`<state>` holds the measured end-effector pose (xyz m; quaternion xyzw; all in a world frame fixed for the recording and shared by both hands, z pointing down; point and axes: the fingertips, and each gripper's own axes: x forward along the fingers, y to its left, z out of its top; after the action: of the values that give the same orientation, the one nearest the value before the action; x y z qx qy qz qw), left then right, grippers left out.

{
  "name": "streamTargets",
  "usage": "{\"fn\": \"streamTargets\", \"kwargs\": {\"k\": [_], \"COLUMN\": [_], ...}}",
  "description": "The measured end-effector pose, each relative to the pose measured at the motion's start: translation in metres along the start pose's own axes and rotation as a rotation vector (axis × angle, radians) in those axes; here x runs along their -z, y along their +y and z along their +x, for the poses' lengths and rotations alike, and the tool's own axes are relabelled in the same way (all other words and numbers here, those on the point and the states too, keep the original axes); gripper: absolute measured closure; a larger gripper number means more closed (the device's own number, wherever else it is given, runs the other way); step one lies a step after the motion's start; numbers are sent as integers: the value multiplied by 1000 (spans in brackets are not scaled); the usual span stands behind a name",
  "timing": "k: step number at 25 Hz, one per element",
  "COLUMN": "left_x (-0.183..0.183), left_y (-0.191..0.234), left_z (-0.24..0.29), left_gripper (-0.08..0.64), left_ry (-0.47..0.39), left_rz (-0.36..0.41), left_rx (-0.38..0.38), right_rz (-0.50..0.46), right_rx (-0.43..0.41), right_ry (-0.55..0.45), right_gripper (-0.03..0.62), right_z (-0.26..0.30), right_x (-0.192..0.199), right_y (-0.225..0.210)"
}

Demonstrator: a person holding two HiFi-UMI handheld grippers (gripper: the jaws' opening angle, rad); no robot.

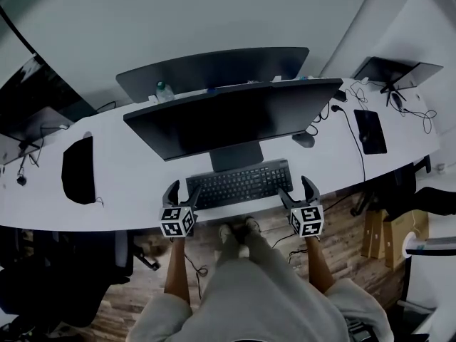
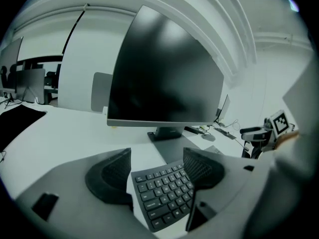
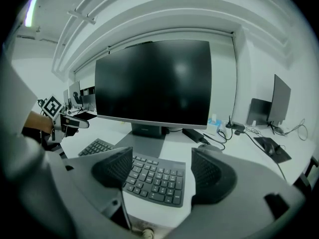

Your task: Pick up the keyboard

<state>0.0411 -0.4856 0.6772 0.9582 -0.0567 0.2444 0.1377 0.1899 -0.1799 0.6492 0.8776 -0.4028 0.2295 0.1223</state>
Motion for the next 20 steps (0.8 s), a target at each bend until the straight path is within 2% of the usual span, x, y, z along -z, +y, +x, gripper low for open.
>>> {"fn": "streamTargets", "kwargs": {"k": [7, 11, 20], "left_x": [20, 29, 61], "left_y": [7, 14, 30], "left_z": [16, 29, 64], "left_gripper": [250, 245, 244], "left_ry": [58, 72, 158], "left_rz": [-38, -92, -140], "left_rx": [-41, -63, -94], "right_rz": [-13, -17, -3], "right_rx": [-50, -72, -68], "right_ry": [16, 32, 85], "right_gripper": [230, 230, 232], "right_z": [18, 26, 26], "right_x": [4, 9, 29], "right_y": [-4, -9, -25]}}
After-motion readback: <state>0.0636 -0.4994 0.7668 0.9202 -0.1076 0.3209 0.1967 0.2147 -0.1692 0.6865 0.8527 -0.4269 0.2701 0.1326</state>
